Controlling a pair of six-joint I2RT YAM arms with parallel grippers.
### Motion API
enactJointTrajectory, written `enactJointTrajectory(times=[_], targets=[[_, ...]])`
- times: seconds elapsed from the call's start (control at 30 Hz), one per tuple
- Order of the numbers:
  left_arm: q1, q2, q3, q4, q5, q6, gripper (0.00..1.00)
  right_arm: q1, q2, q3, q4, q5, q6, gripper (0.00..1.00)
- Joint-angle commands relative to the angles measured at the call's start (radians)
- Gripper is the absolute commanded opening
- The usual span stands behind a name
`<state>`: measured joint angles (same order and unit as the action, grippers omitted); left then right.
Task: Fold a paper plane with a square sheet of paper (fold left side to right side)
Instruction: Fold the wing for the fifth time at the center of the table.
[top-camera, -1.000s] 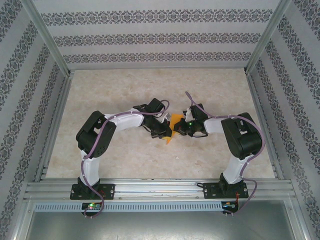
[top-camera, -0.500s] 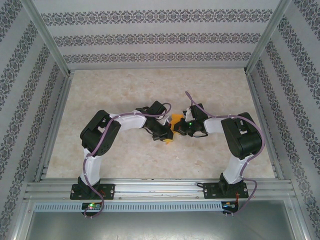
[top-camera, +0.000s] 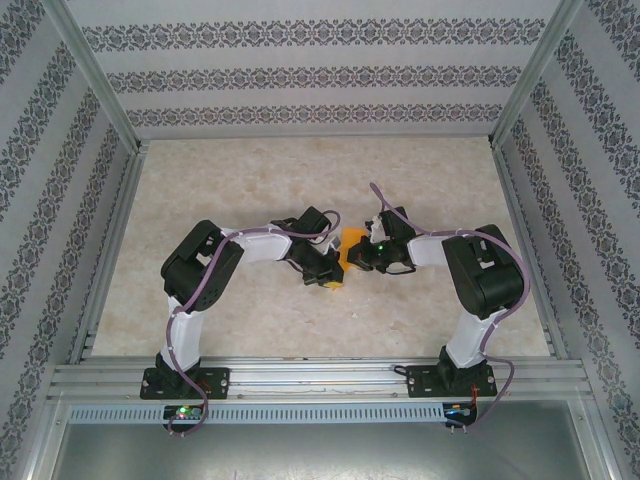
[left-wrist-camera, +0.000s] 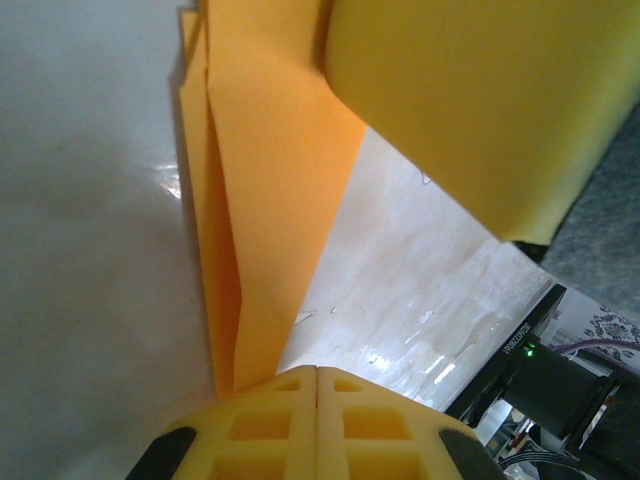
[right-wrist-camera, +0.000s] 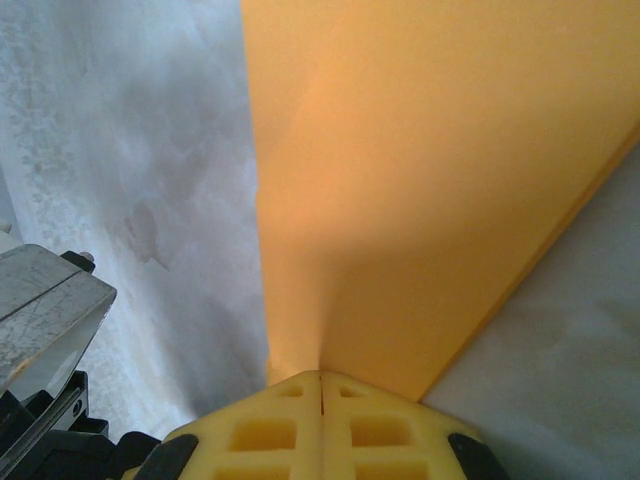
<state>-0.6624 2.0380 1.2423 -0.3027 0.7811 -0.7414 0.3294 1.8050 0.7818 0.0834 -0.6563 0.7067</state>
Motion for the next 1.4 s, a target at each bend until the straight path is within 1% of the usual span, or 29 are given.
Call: enactJointTrajectory(times=[0.0, 0.73, 0.97, 1.37], targets=[[-0.013, 0.027, -0.019, 0.025, -0.008, -0.010, 0.02, -0.001, 0.078, -0.041, -0.155, 0.131, -0.036, 0.00], [-0.013, 0.030, -0.059, 0.037, -0.007, -0.013, 0.02, -0.001, 0.090, -0.030, -0.172, 0.141, -0.046, 0.00], [-0.014, 0.021, -0.071, 0.007, -0.027, -0.003, 0.02, -0.001, 0.094, -0.022, -0.189, 0.144, -0.053, 0.00], [-0.037, -0.026, -0.173, 0.040, -0.039, -0.031, 0.02, 0.000, 0.098, -0.010, -0.220, 0.156, -0.073, 0.00]])
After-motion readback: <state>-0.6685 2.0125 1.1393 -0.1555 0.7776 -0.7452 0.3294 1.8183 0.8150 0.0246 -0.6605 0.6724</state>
